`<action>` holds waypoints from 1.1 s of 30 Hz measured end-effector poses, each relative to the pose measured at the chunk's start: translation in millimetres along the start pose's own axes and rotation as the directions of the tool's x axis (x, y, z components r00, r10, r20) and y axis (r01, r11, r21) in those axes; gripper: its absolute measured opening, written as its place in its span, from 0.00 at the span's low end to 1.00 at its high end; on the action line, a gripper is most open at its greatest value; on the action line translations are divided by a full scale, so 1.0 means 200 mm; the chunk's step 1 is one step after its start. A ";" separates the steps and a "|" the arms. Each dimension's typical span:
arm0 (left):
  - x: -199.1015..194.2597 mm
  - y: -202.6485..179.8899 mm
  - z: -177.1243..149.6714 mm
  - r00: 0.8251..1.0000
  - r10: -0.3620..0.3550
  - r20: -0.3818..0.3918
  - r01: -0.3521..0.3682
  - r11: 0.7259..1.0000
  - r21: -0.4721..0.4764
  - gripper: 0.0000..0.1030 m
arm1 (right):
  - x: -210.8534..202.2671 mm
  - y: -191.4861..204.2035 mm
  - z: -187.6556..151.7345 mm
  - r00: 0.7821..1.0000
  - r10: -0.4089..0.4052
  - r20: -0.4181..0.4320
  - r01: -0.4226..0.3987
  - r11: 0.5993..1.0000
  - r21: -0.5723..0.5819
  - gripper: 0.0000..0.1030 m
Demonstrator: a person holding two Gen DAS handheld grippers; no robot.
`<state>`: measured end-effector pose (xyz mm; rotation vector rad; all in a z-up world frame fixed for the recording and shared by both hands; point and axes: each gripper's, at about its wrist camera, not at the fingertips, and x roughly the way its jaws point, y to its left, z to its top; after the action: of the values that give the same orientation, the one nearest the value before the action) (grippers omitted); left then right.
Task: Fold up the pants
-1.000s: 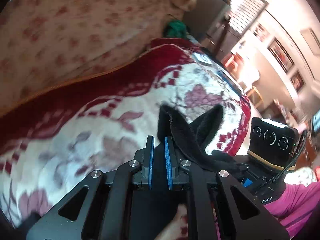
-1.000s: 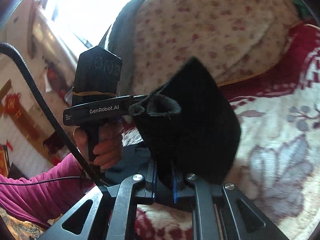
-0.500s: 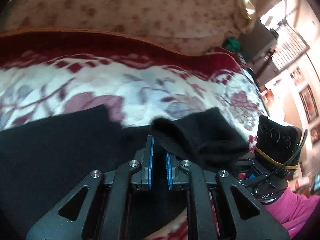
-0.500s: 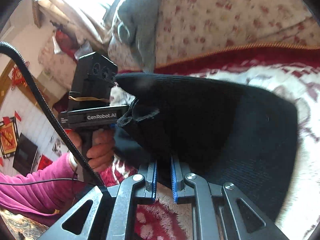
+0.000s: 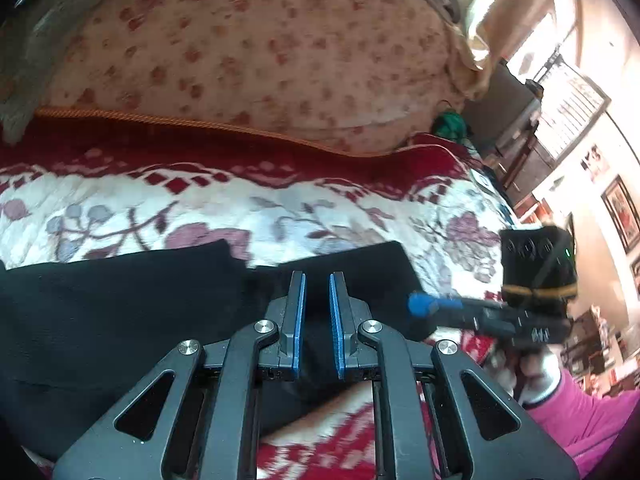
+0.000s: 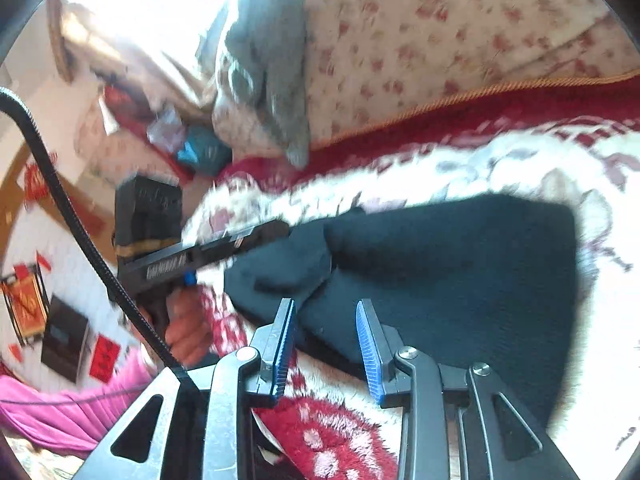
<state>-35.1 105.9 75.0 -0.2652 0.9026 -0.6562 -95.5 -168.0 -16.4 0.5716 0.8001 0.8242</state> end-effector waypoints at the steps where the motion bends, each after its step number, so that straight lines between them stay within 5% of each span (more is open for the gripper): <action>1: 0.01 -0.03 0.00 1.000 -0.005 -0.003 0.005 1.000 0.009 0.09 | -0.03 -0.01 0.01 1.000 -0.008 0.017 0.007 1.000 0.009 0.29; 5: 0.11 -0.11 -0.04 1.000 0.015 -0.023 -0.014 1.000 0.019 0.09 | -0.08 -0.02 0.03 0.995 -0.089 0.054 0.089 0.996 0.014 0.29; 11: 0.31 -0.09 -0.08 0.982 0.182 -0.047 -0.183 0.983 -0.017 0.09 | 0.00 -0.13 0.06 0.982 -0.183 0.046 0.179 0.981 0.068 0.29; 17: 0.36 -0.04 -0.14 0.982 0.183 -0.057 -0.186 0.981 -0.050 0.09 | 0.03 -0.21 0.05 0.983 -0.179 0.036 0.175 0.979 0.103 0.29; 22: 0.27 -0.04 -0.14 0.979 0.197 -0.045 -0.199 0.978 -0.061 0.09 | -0.01 -0.16 0.07 0.984 -0.174 0.039 0.169 0.980 0.108 0.29; 26: 0.12 -0.02 -0.18 0.975 0.221 -0.020 -0.222 0.971 -0.088 0.37 | 0.00 -0.03 0.10 0.989 -0.141 0.036 0.139 0.988 0.061 0.29; 28: 0.04 0.01 -0.20 0.974 0.226 0.001 -0.224 0.967 -0.121 0.39 | 0.04 0.03 0.10 0.992 -0.122 0.020 0.121 0.992 0.028 0.30; 33: -0.19 0.09 -0.27 0.941 0.334 0.047 -0.321 0.931 -0.175 0.39 | 0.22 0.18 0.09 0.997 -0.066 -0.040 0.065 0.998 -0.026 0.41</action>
<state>-87.9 147.0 58.4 -0.2772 0.9031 -0.2593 -76.3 -115.1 2.4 0.5054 0.8407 0.7864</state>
